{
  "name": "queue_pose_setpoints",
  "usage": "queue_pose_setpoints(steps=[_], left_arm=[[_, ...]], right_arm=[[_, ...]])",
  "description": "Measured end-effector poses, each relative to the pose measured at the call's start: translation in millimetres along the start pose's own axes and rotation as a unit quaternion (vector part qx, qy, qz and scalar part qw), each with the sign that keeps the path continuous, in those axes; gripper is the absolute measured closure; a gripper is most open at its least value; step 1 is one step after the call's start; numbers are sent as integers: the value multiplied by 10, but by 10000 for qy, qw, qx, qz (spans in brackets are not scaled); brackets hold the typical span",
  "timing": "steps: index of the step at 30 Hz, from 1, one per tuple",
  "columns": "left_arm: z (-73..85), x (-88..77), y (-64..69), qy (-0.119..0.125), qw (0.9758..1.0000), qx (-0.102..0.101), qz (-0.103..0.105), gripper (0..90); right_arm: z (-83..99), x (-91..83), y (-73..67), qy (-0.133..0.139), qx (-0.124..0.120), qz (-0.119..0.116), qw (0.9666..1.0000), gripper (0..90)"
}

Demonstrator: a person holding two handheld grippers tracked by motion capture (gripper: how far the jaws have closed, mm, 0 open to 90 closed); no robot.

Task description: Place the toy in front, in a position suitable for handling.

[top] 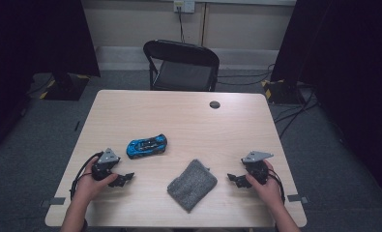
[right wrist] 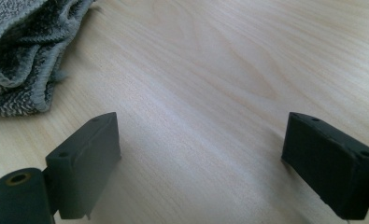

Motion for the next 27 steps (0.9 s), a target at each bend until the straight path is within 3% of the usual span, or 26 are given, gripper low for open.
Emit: queue_pose_setpoints(steps=[27], left_arm=[[-13,37,6,-149,9998,114,102,0]], right_arm=[[-4,4,22,4,-69,-47,10000,106]])
Point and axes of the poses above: each handheld gripper's, and its own axes: x roughly forward along the jaws, z roughly out of its underside, y roughly to its right, the point moved 5 cm from there along x, roughly forward along the jaws, and after that the axes turned 5 degrees about -y, right-handed, at the moved point
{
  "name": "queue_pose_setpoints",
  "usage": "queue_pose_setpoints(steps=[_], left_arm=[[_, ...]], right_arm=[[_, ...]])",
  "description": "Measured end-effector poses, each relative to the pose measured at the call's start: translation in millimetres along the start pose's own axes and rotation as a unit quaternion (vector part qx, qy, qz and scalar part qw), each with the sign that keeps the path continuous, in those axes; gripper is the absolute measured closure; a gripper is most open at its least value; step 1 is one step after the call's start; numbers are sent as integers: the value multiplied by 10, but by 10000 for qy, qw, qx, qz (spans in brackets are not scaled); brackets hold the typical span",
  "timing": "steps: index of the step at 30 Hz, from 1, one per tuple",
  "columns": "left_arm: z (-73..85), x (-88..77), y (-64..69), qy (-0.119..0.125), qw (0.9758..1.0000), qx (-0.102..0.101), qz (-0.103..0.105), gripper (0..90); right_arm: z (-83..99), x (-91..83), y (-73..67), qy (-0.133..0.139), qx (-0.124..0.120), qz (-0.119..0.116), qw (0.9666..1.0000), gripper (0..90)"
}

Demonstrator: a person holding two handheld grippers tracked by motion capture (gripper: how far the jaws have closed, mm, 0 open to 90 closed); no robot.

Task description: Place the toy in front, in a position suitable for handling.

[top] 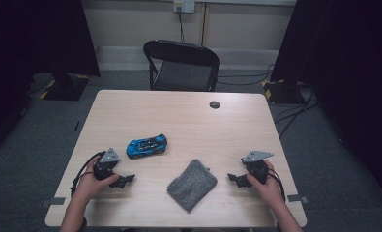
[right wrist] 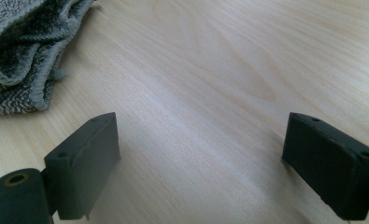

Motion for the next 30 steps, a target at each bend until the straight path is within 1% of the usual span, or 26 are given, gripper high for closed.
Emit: queue_pose_setpoints(steps=[2,4,5,6,7,8,9,10,11,12,13,15,17,19,20,22,23,24,25,26,27,28,29,30], left_arm=[[1,-2,0,-3,10000,7,5,0],[2,-18,-2,-102,9999,8,22,0],[-8,-30,-10,-100,9999,-6,-46,37],[-8,-30,-10,-100,9999,-6,-46,61],[-14,-38,2,-26,9999,-98,48,79],[-21,-47,0,-34,9999,-67,76,87],[-27,-54,4,-17,10000,-37,50,124],[-27,-54,4,-17,10000,-37,50,183],[-31,-54,10,-5,10000,-2,54,183],[-29,-48,14,-20,9999,20,101,179],[-29,-52,11,-55,9999,76,83,157],[-45,-59,5,-162,9998,130,76,162],[-70,-73,1,-154,9997,112,135,160],[-89,-83,-11,-168,9997,106,129,160],[-138,-102,-40,-125,9998,56,111,158],[-156,-106,-48,-99,9999,34,104,159],[-184,-113,-56,-53,9999,4,134,159],[-208,-118,-68,-20,9999,29,138,158],[-256,-126,-100,9,9999,113,43,158],[-256,-126,-100,9,9999,113,43,158],[-320,-135,-127,68,9998,163,-56,160],[-358,-145,-137,97,9996,240,-83,160],[-358,-145,-137,97,9996,240,-83,158],[-441,-160,-141,196,9991,368,-46,157]], right_arm=[[0,0,0,-2,0,-2,10000,106],[0,0,0,-1,0,-1,10000,106],[0,0,0,-1,0,-1,10000,106],[0,0,0,-1,0,-1,10000,106],[0,0,0,-2,0,-2,10000,106],[0,0,1,0,-1,-1,10000,106],[0,0,0,-1,1,-2,10000,106],[0,0,0,-1,1,-2,10000,106],[0,0,0,-1,0,-2,10000,106],[0,0,0,-2,2,-3,10000,106],[0,0,1,-3,2,-4,10000,106],[0,0,0,-5,7,-6,10000,106],[-1,0,1,-4,10,-6,10000,106],[-1,0,1,-3,9,-6,10000,106],[-1,0,1,-3,9,-7,10000,106],[-1,0,1,-3,9,-6,10000,106],[-1,0,1,-3,9,-6,10000,106],[-1,1,2,-3,7,-8,10000,105],[-2,1,2,-7,6,-13,10000,104],[-2,2,3,-6,2,-11,10000,104],[-2,2,3,-3,3,-9,10000,104],[-2,1,2,-7,3,-12,10000,104],[-2,1,2,-7,3,-12,10000,104],[-2,1,2,-6,3,-11,10000,104]])
Point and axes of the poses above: each handheld gripper's, and its own axes: x roughly forward along the jaws, z roughly out of its underside, y roughly to its right, the point moved 5 cm from there along x, roughly forward along the jaws, and after that the axes turned 5 degrees about -y, right-handed, at the moved point
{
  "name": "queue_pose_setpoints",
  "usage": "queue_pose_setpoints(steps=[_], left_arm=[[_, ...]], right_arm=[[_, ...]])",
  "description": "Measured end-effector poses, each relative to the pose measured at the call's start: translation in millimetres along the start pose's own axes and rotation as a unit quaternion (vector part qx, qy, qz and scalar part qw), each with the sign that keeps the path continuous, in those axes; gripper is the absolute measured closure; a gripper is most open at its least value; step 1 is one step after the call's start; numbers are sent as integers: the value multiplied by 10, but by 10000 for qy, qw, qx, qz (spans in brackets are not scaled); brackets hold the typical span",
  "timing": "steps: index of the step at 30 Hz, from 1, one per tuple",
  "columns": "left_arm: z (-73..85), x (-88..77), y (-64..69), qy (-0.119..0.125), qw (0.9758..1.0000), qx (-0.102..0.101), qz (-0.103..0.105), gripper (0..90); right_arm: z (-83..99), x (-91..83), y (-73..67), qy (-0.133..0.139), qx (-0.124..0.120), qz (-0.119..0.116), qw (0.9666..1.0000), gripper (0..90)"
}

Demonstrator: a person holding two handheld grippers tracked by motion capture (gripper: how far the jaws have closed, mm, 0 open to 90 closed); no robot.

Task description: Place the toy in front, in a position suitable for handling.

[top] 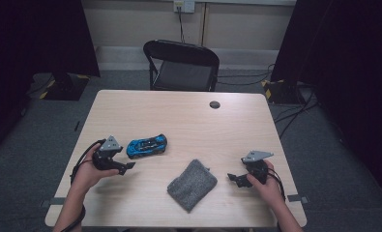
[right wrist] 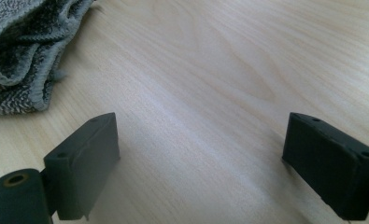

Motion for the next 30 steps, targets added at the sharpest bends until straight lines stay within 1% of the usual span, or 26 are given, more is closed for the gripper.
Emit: queue_pose_setpoints(steps=[1,4,5,7,9,11,13,14,15,16,17,18,20,21,22,24,25,27,29,30], left_arm=[[0,0,0,0,10000,0,0,157],[-124,47,-7,-15,9998,201,65,157],[-185,93,-31,61,9995,314,27,157],[-210,124,-46,94,9995,293,55,157],[-242,199,-89,38,9995,284,104,157],[-261,301,-120,40,9994,247,237,158],[-274,376,-139,35,9993,251,258,158],[-279,409,-148,7,9992,290,270,158],[-291,436,-168,25,9993,304,207,158],[-291,436,-168,25,9993,304,207,159],[-311,462,-191,55,9995,249,194,159],[-326,501,-226,76,9994,204,281,158],[-330,518,-237,39,9994,214,277,158],[-341,562,-248,24,9991,264,322,155],[-341,562,-248,24,9991,264,322,156],[-349,616,-248,42,9983,324,482,155],[-349,616,-248,42,9983,324,482,152],[-339,675,-242,18,9978,347,570,143],[-337,693,-245,24,9977,369,565,127],[-332,714,-241,6,9975,369,604,127]], right_arm=[[0,0,0,0,0,0,10000,104],[0,0,0,0,0,-1,10000,104],[0,0,0,0,1,0,10000,104],[0,0,0,1,-1,0,10000,104],[0,0,0,1,0,0,10000,104],[0,1,0,4,1,5,10000,104],[0,0,0,2,1,4,10000,104],[0,1,0,4,-2,4,10000,104],[0,1,0,4,-1,3,10000,104],[0,1,0,4,-1,3,10000,104],[0,0,0,4,-1,3,10000,104],[0,0,0,4,-1,3,10000,104],[0,0,0,3,0,3,10000,104],[0,0,0,1,-2,1,10000,104],[0,0,0,1,-2,1,10000,104],[0,1,0,4,-2,3,10000,104],[0,1,0,4,-2,3,10000,104],[0,1,0,4,0,3,10000,104],[0,1,0,3,-1,3,10000,104],[0,1,0,4,-1,3,10000,104]])
Point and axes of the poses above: each handheld gripper's, and its own axes: x roughly forward along the jaws, z roughly out of its underside, y roughly to its right, the point moved 5 cm from there along x, roughly forward along the jaws, and after that the axes turned 5 degrees about -y, right-handed, at the moved point
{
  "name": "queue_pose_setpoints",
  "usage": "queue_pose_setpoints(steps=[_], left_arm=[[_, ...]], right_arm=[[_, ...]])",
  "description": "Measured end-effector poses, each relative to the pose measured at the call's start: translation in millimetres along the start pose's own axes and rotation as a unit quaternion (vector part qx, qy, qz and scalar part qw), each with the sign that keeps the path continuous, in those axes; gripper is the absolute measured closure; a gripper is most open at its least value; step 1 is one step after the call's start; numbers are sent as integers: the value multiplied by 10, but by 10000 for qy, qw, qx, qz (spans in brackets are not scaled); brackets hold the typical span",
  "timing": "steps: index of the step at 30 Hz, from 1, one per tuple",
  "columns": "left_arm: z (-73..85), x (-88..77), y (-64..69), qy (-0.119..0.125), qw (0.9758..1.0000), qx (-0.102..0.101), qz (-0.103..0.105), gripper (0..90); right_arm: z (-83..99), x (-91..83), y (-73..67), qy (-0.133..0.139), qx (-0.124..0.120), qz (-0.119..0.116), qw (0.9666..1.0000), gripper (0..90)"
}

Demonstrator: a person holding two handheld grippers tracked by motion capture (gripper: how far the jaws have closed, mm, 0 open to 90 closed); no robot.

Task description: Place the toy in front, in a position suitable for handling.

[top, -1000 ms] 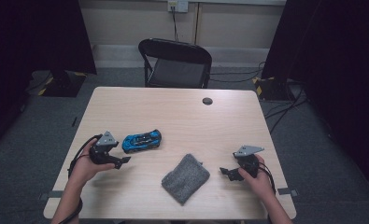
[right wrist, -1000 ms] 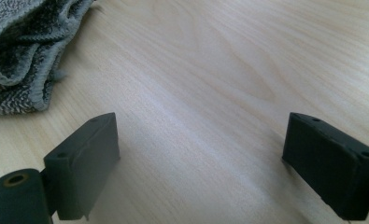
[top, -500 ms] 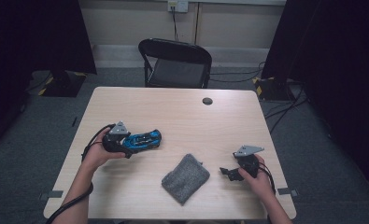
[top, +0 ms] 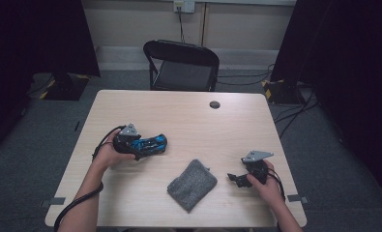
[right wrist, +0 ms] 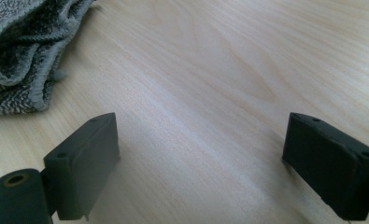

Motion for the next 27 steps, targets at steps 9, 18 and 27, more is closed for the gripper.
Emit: queue_pose_setpoints(steps=[9,18,27], left_arm=[[44,90,2,-114,9999,-64,-24,71],[34,83,15,-121,9999,-55,44,108],[50,11,59,-242,9997,-61,1,215]], right_arm=[[0,0,0,-4,0,-2,10000,104],[0,0,0,-3,-1,-2,10000,104],[-1,1,2,-4,14,9,10000,103]])
Point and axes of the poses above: each handheld gripper's, and its own axes: x roughly forward along the jaws, z roughly out of its underside, y roughly to its right, the point moved 5 cm from there along x, roughly forward along the jaws, and after that the axes turned 5 degrees about -y, right-handed, at the moved point
